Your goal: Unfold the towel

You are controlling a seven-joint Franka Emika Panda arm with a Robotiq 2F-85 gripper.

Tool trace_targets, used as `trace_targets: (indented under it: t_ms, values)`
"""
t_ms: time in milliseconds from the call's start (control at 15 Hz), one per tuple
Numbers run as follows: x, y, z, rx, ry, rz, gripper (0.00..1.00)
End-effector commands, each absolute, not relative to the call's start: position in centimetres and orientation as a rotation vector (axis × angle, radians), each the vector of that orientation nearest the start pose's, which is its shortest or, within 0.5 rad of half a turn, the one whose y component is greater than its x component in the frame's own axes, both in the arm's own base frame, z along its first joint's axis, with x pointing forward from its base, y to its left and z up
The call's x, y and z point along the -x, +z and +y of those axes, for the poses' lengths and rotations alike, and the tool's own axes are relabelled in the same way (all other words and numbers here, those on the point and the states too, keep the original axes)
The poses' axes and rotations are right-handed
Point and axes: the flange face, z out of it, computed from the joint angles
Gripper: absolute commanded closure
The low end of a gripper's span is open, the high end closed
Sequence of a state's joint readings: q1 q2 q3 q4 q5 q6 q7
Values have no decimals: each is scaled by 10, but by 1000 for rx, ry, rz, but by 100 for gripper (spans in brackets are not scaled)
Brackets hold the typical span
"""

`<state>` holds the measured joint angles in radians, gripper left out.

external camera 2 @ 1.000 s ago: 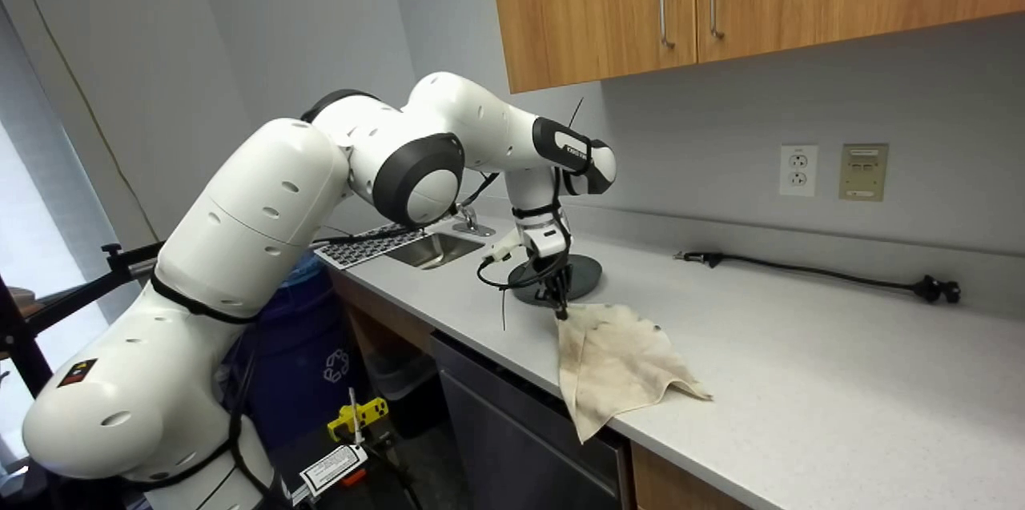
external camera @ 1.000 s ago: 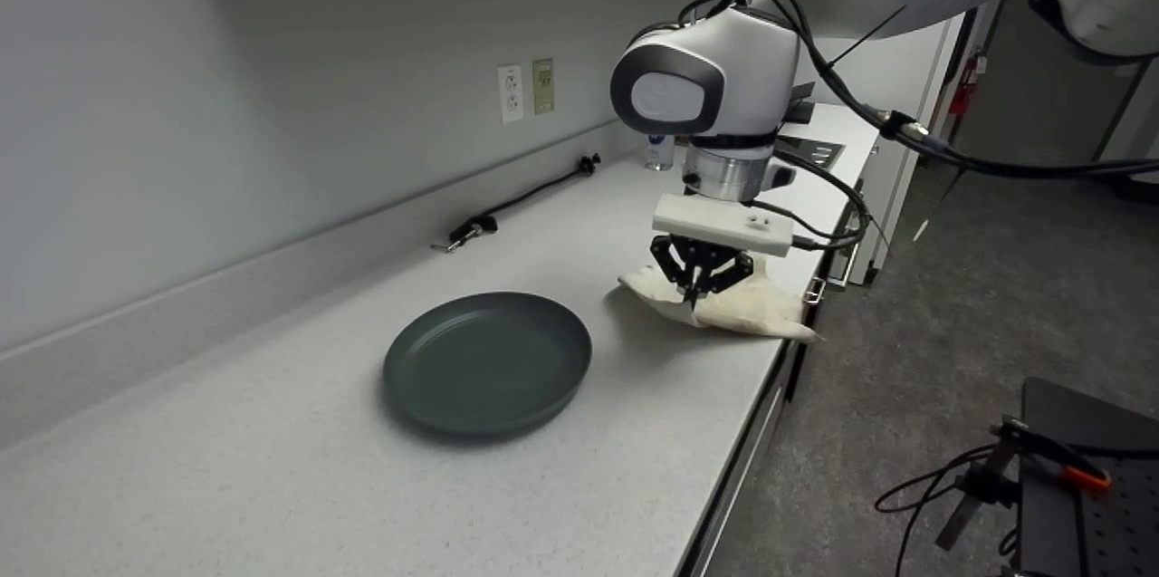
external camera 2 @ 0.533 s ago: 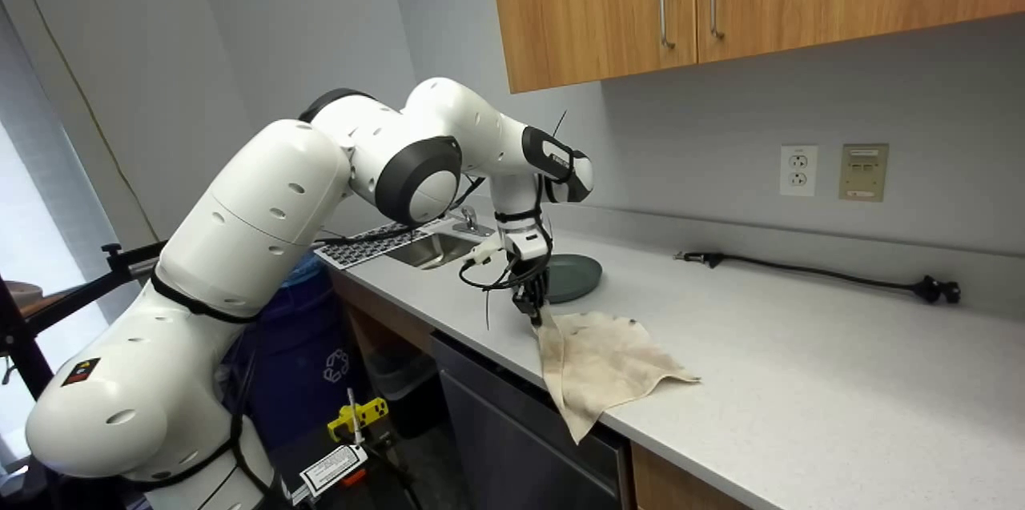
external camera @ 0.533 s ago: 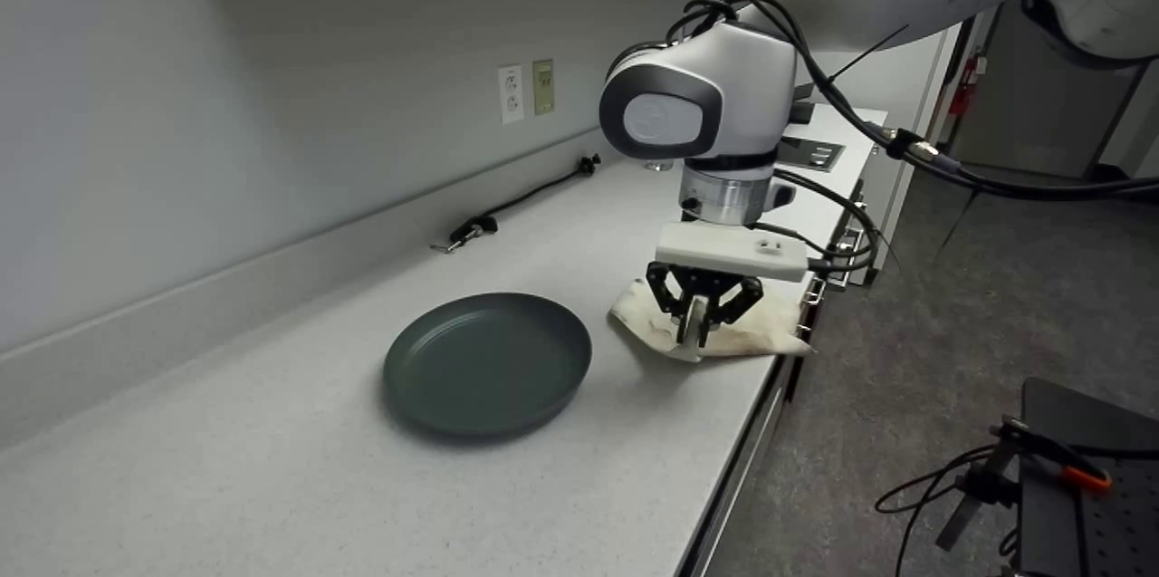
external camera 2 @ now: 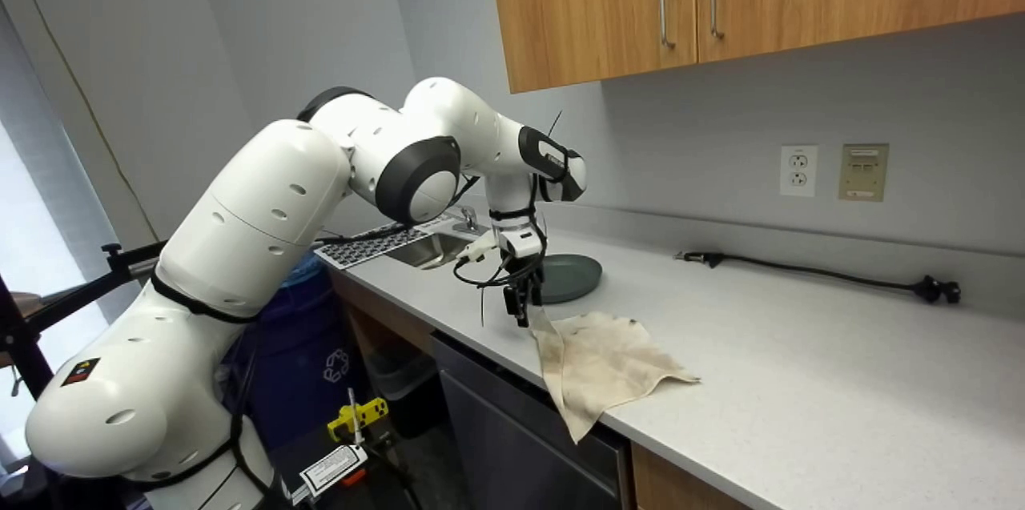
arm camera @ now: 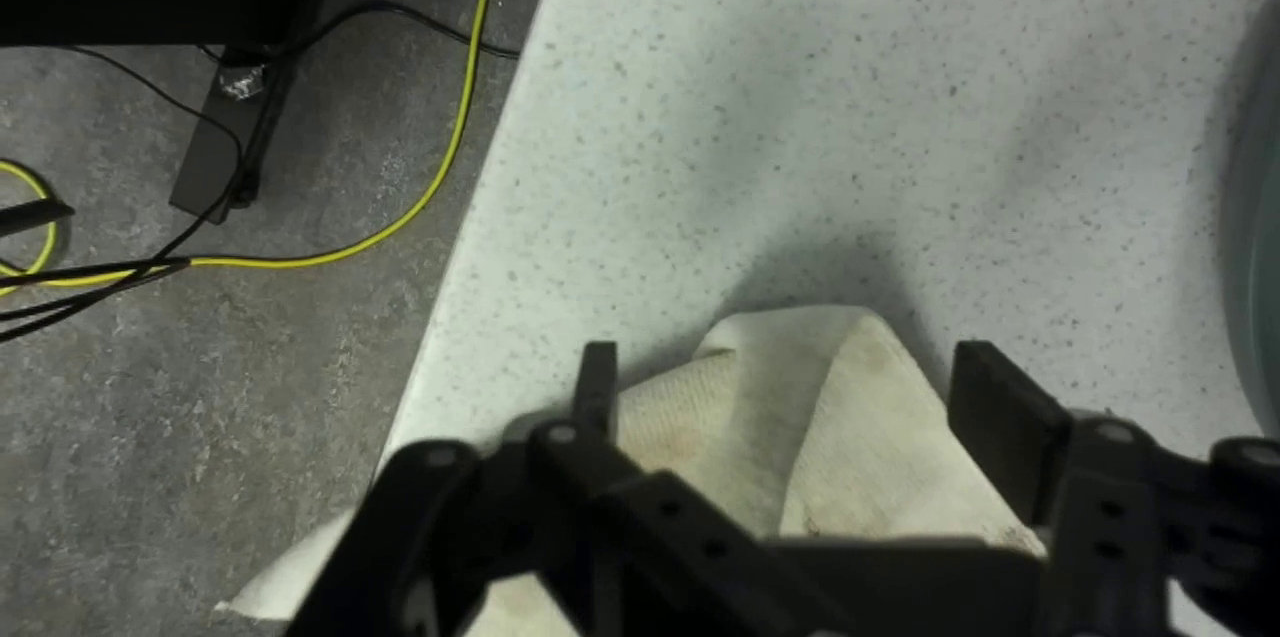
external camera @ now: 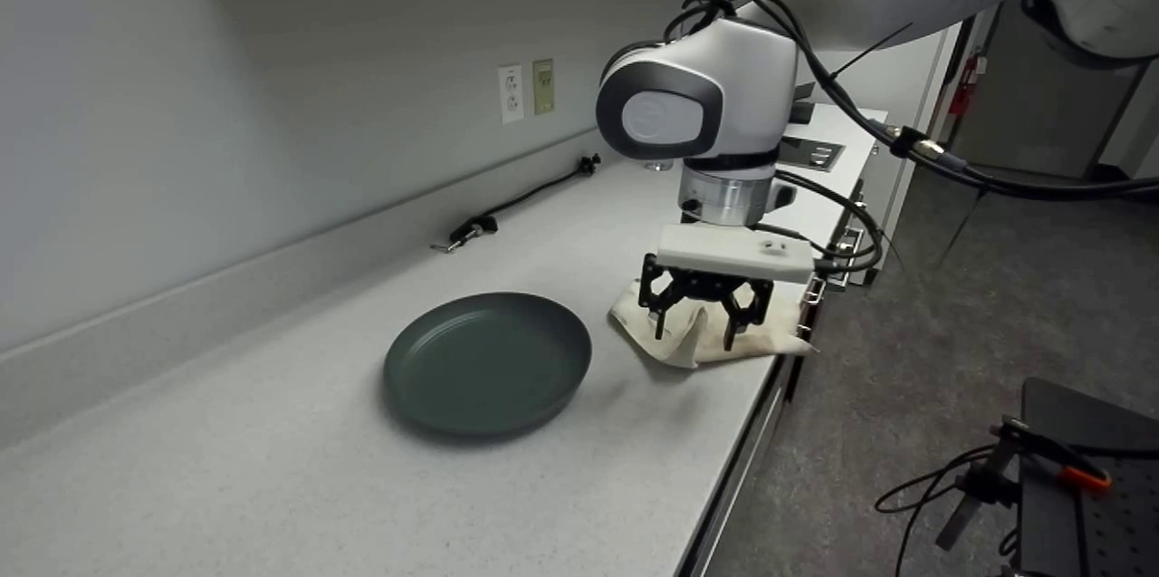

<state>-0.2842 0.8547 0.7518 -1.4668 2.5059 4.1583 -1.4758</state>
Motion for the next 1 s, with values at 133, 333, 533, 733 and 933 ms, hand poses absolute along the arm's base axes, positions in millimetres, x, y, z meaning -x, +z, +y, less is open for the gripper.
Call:
trace_targets:
  t_ms: [133,333,533,733,933]
  values:
    - [-550,255,76,2710,-87,1593,0]
    - [-551,250,62,2710,-98,1638,26]
    - [-550,248,59,2719,-113,1662,49]
    - [-548,246,64,2742,-117,1662,73]
    - [-545,244,76,2772,-121,1639,95]
